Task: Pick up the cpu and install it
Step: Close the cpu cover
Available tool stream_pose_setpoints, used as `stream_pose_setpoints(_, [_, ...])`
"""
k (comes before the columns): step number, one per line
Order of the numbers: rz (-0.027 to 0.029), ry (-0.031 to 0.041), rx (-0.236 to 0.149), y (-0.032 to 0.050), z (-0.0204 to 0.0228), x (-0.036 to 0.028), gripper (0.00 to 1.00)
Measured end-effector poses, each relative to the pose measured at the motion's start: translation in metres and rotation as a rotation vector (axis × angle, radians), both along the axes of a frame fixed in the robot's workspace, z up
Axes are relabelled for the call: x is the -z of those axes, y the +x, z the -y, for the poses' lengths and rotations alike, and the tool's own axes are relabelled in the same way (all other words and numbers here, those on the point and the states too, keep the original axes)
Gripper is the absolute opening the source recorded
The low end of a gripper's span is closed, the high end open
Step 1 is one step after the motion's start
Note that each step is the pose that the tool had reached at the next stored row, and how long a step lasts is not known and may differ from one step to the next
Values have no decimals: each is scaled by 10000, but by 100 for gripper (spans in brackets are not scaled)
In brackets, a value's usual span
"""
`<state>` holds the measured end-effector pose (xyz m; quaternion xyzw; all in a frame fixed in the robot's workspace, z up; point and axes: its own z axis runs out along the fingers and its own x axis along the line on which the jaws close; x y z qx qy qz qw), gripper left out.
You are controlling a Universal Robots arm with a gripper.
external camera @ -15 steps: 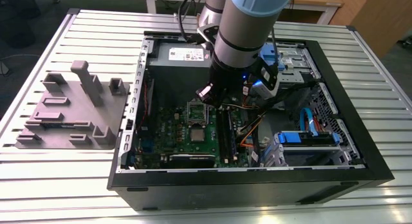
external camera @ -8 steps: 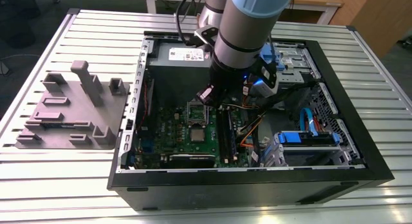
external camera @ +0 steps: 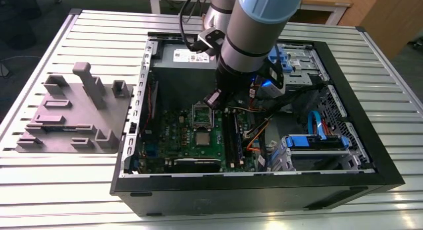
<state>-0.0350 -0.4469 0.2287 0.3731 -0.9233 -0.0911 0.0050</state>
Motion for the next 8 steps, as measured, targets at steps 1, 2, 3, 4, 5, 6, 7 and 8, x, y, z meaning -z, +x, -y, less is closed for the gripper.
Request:
stream_pose_setpoints(1, [-2,152,-2,9,0,2,10])
stream_pose_setpoints(2, [-1,246,-4,14,0,8,10])
stream_pose_setpoints(3, [-1,296,-7,14,0,19,10])
stream_pose_setpoints(4, [-1,338,-12,14,0,31,10])
stream_pose_setpoints(5, [-2,402,-21,14,0,39,10])
stream_pose_setpoints(6, [-2,499,-25,15,0,44,10])
stream_pose_setpoints(7, [-2,597,-28,14,0,52,10])
stream_pose_setpoints(8, [-1,662,-30,14,0,62,10])
